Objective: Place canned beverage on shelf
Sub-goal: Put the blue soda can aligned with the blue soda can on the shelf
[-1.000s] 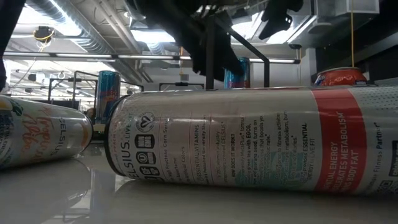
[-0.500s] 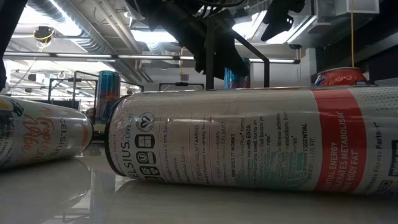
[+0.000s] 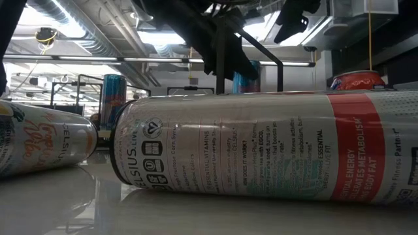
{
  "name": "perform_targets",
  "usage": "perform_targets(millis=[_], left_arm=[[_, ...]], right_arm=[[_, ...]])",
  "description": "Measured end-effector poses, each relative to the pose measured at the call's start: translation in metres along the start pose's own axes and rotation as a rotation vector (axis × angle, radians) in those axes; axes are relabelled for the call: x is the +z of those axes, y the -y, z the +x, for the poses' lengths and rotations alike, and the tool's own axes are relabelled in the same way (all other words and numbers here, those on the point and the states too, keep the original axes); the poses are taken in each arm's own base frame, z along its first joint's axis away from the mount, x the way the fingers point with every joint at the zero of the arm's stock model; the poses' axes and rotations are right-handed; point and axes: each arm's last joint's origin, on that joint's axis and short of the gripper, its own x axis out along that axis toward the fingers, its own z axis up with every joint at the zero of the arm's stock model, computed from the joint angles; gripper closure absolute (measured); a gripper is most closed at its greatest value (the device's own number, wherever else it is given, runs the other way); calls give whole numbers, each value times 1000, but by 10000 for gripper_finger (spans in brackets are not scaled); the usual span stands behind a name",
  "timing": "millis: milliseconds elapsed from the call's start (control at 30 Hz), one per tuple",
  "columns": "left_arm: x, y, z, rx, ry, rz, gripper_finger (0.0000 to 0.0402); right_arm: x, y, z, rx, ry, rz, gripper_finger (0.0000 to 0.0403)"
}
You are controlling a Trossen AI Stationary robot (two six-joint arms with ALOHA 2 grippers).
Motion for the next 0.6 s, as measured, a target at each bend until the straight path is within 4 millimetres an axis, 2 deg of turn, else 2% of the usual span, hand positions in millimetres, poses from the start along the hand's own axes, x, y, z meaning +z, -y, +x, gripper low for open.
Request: perform_targets(millis=[333, 600], left_arm=[[14, -23, -41, 43, 5, 24, 192], [20, -67, -88, 94, -17, 26, 192]], right_arm=[[0, 0, 0, 0, 1, 0, 54], [0, 0, 0, -1, 0, 1, 54]])
